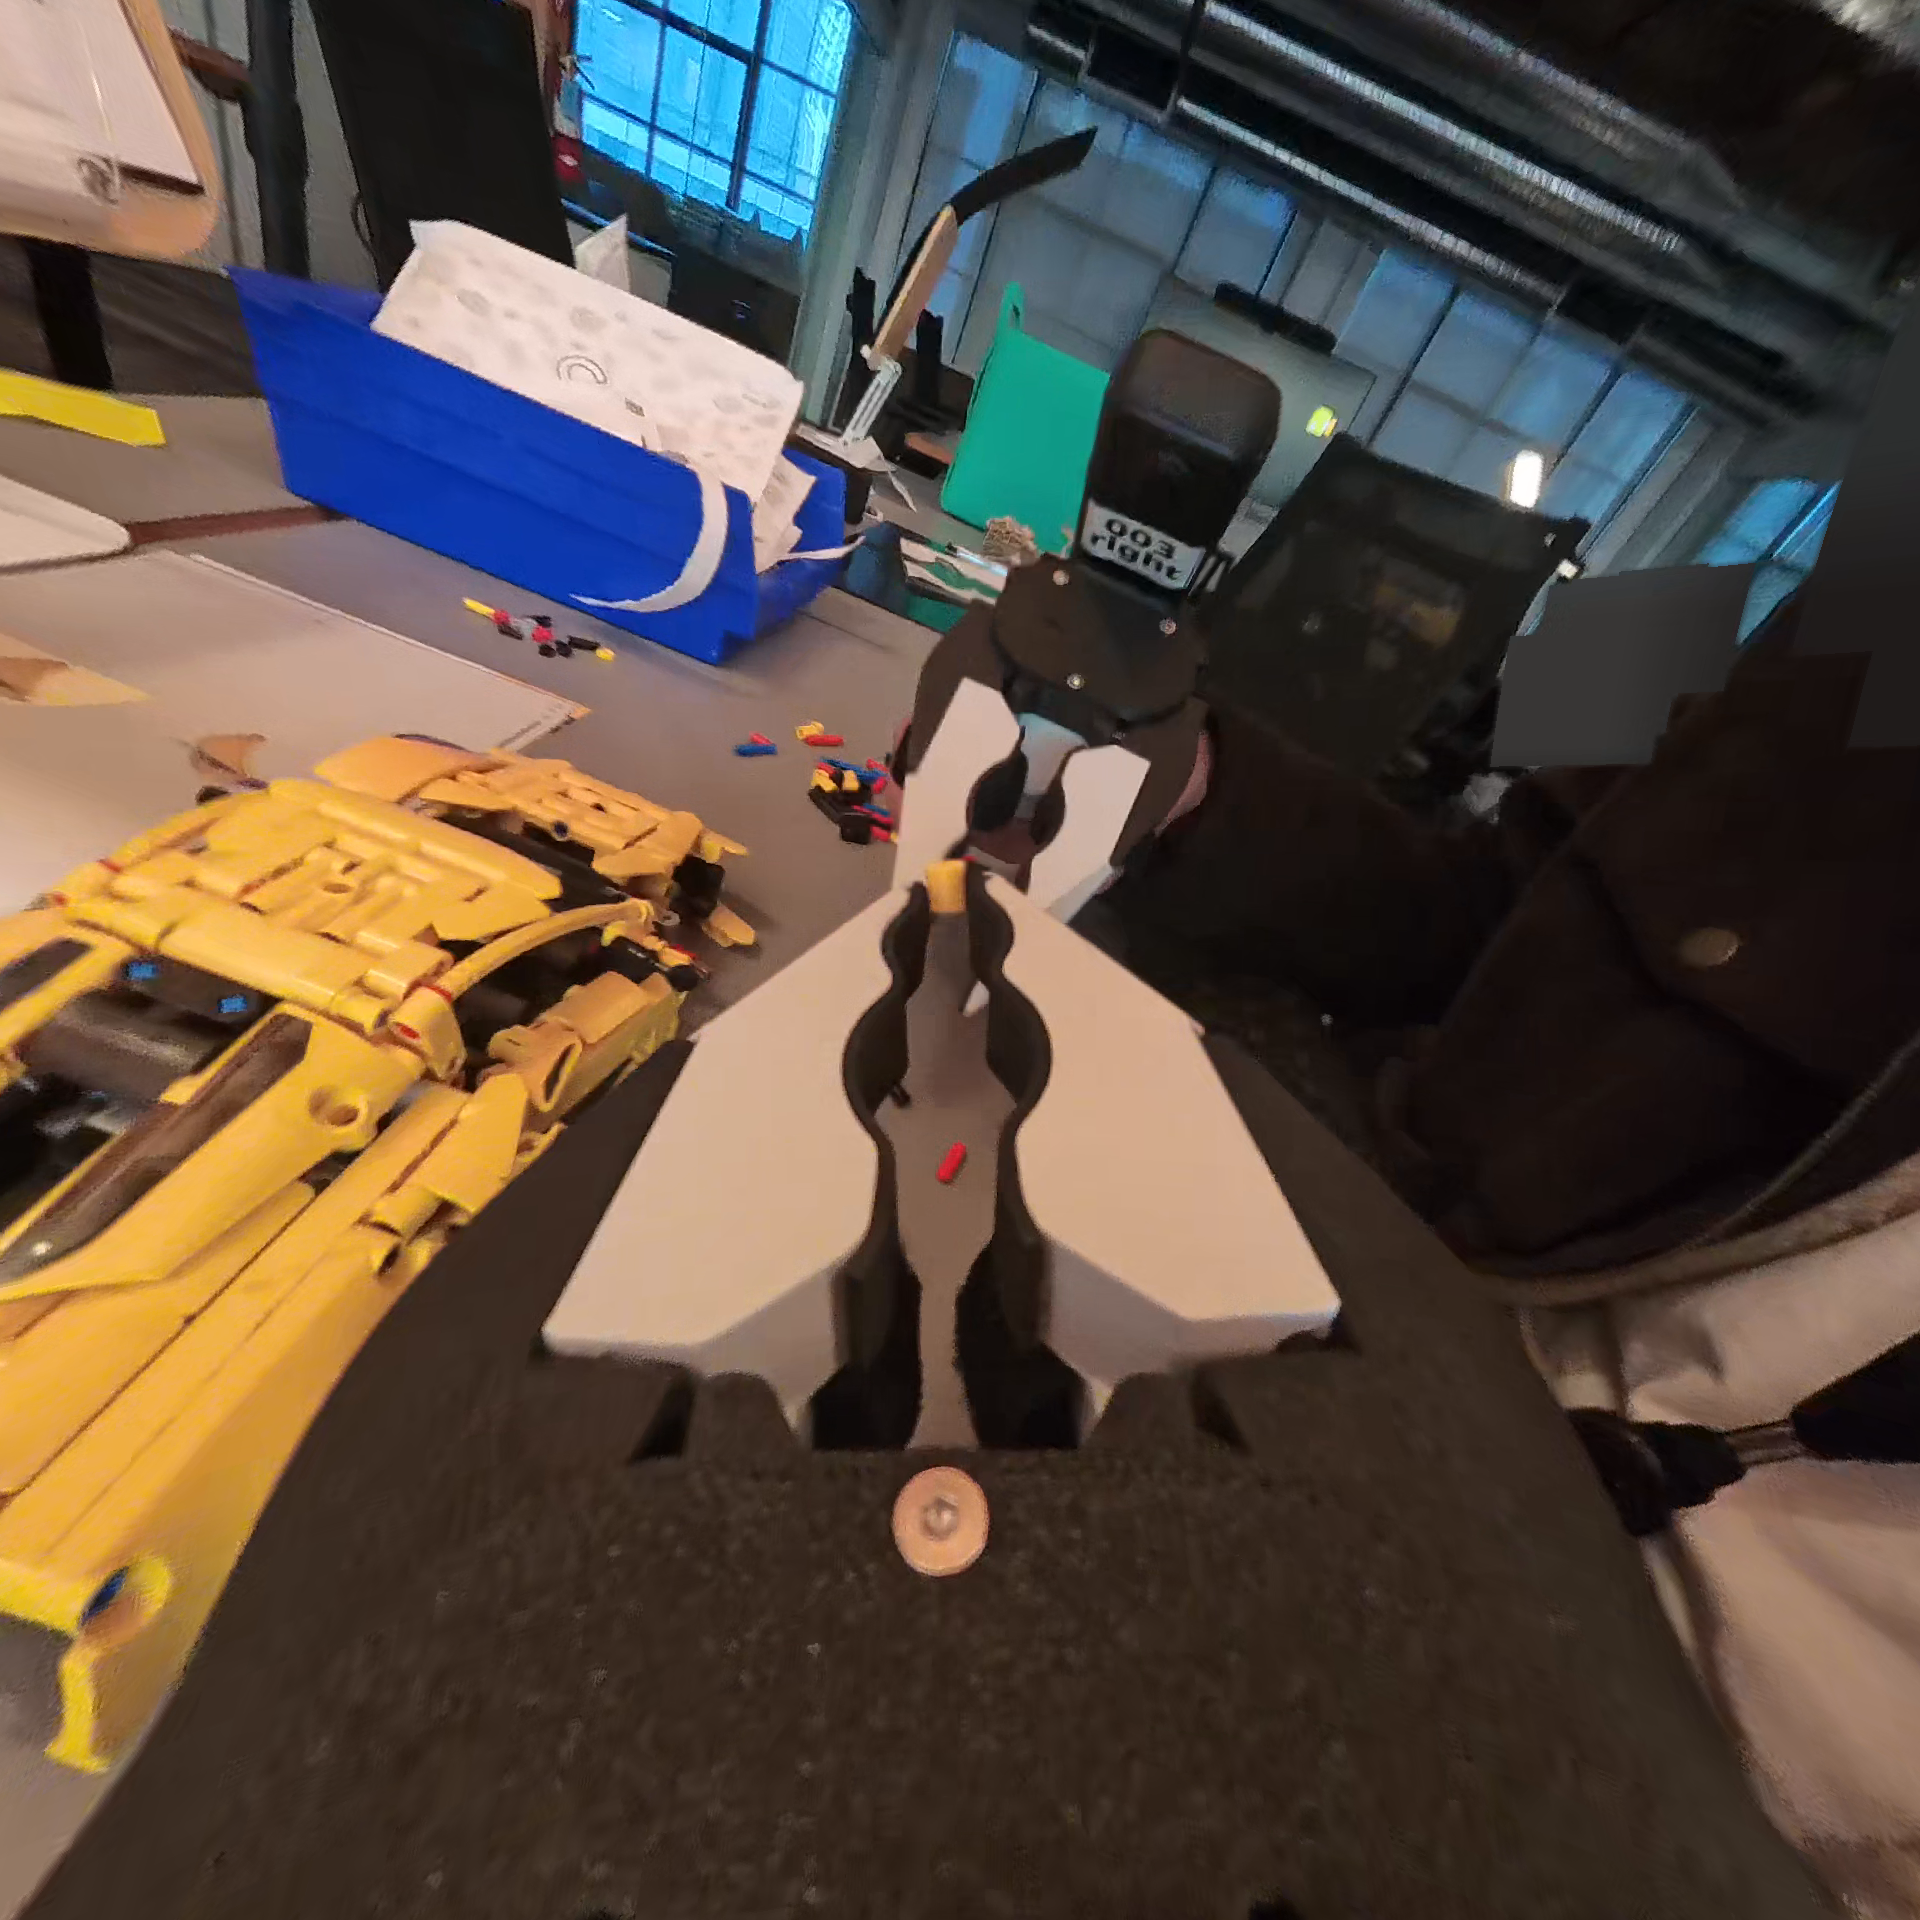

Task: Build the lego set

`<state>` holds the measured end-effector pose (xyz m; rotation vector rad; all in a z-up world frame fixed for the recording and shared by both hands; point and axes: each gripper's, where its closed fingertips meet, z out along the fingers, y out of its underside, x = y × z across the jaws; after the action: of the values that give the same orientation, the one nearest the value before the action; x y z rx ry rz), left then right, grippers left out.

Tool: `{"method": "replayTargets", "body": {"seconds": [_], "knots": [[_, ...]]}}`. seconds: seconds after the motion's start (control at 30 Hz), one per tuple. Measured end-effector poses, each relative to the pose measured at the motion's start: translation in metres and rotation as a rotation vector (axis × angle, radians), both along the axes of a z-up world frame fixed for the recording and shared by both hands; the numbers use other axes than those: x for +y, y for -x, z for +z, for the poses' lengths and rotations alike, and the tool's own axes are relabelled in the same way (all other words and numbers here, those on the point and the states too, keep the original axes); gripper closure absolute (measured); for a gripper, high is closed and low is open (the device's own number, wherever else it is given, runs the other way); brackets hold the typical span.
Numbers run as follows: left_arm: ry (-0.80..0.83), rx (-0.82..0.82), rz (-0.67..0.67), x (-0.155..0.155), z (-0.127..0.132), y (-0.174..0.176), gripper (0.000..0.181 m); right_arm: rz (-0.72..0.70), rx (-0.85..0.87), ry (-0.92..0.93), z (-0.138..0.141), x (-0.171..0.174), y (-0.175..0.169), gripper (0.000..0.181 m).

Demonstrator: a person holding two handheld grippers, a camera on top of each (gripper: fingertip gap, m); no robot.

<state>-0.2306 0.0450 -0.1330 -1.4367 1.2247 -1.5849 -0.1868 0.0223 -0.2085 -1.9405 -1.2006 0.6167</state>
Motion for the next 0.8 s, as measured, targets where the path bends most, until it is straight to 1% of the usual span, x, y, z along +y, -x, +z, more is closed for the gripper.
{"method": "replayTargets", "body": {"seconds": [0.07, 0.13, 0.2, 0.23, 0.37, 0.5, 0.57, 0.6, 0.63, 0.73, 0.77, 0.8], "knots": [[-0.076, 0.010, 0.020, -0.002, -0.002, -0.001, 0.174, 0.027, -0.041, 0.031, -0.014, -0.009, -0.002, 0.167], [-0.119, 0.057, 0.041, 0.001, -0.010, -0.002, 0.174, 0.029, -0.111, 0.016, -0.024, -0.009, -0.008, 0.167], [-0.121, 0.090, 0.028, 0.000, -0.016, -0.004, 0.174, 0.080, -0.082, 0.028, -0.021, -0.017, 0.000, 0.168], [-0.131, 0.092, 0.024, -0.002, -0.017, -0.004, 0.174, 0.100, -0.073, 0.037, -0.022, -0.020, 0.004, 0.167], [-0.176, 0.098, 0.013, -0.007, -0.018, -0.006, 0.174, 0.131, -0.139, 0.057, -0.038, -0.025, 0.016, 0.166], [-0.213, 0.059, -0.001, -0.013, -0.011, -0.005, 0.174, 0.137, -0.201, 0.034, -0.048, -0.024, 0.022, 0.166], [-0.243, 0.032, -0.007, -0.016, -0.007, -0.004, 0.174, 0.131, -0.206, 0.007, -0.048, -0.022, 0.024, 0.169], [-0.262, 0.024, -0.009, -0.017, -0.006, -0.004, 0.174, 0.116, -0.214, -0.013, -0.048, -0.019, 0.023, 0.176], [-0.282, 0.021, -0.008, -0.018, -0.006, -0.005, 0.174, 0.110, -0.219, -0.032, -0.048, -0.018, 0.022, 0.178], [-0.304, 0.027, -0.012, -0.020, -0.008, -0.005, 0.174, 0.113, -0.230, -0.014, -0.047, -0.018, 0.021, 0.179], [-0.302, 0.036, -0.011, -0.019, -0.009, -0.005, 0.174, 0.109, -0.200, -0.006, -0.042, -0.018, 0.022, 0.178], [-0.300, 0.049, -0.005, -0.018, -0.011, -0.006, 0.174, 0.096, -0.133, -0.017, -0.030, -0.015, 0.025, 0.179]]}}
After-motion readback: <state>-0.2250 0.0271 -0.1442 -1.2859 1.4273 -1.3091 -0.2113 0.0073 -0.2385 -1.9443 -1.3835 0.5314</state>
